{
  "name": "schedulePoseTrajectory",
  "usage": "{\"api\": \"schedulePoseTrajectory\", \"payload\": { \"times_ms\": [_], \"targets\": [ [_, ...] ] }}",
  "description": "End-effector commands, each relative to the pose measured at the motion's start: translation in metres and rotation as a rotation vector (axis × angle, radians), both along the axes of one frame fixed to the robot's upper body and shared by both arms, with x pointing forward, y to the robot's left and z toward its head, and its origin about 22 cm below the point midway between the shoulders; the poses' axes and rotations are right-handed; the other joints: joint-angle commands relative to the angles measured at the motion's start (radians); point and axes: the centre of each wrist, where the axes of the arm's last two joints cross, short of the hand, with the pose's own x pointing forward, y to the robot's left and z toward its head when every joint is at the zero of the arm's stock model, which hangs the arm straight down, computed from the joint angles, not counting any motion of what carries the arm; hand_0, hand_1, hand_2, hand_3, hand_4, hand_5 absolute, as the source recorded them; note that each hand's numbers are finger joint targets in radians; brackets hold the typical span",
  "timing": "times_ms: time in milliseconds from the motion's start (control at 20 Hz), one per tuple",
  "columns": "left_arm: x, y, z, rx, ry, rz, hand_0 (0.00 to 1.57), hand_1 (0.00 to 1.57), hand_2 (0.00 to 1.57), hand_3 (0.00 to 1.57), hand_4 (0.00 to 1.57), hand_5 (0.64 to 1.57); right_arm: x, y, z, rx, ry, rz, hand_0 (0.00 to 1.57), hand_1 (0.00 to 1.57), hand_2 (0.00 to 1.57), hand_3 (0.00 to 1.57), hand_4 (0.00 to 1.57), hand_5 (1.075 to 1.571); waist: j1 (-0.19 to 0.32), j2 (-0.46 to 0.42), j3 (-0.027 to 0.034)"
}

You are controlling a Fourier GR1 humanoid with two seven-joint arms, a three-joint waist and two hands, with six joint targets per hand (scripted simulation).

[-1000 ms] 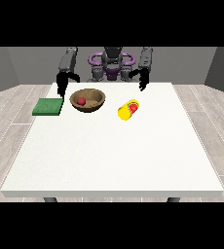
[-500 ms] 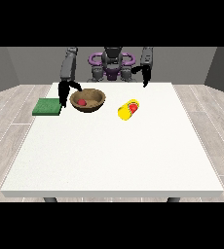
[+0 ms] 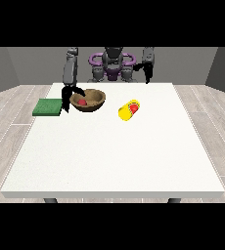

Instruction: Pick the cup and pour the ball into the bowl, then pick the bowl and place it on the pad

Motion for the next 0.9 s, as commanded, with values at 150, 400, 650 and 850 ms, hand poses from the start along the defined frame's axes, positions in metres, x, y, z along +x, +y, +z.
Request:
{"api": "schedulePoseTrajectory", "payload": {
  "times_ms": [150, 400, 650, 850],
  "targets": [
    [0.006, 0.014, 0.008, 0.005, -0.042, 0.009, 0.0, 0.0, 0.0, 0.0, 0.95, 1.422, 0.007, 0.023, -0.008, 0.061, -0.001, -0.034, 0.0, 0.0, 0.0, 0.0, 0.48, 1.565, 0.01, 0.052, 0.0053],
    [-0.011, -0.001, 0.015, -0.003, -0.077, -0.076, 0.0, 0.0, 0.0, 0.0, 0.95, 1.422, -0.019, -0.009, -0.025, 0.17, 0.117, -0.198, 1.39, 1.39, 1.26, 0.47, 0.66, 1.473, 0.079, 0.097, 0.0065],
    [0.002, 0.013, 0.02, 0.01, -0.09, -0.029, 0.0, 0.0, 0.0, 0.0, 0.98, 1.393, -0.02, -0.012, -0.02, 0.157, 0.139, -0.221, 1.57, 1.57, 1.57, 1.57, 0.97, 1.49, 0.044, 0.094, 0.0039],
    [-0.006, 0.03, 0.003, 0.002, 0.013, -0.034, 0.0, 0.0, 0.0, 0.0, 1.07, 1.366, -0.006, -0.028, 0.002, 0.146, 0.197, -0.278, 1.57, 1.57, 1.57, 1.49, 0.94, 1.486, 0.048, -0.011, 0.0026]
  ]
}}
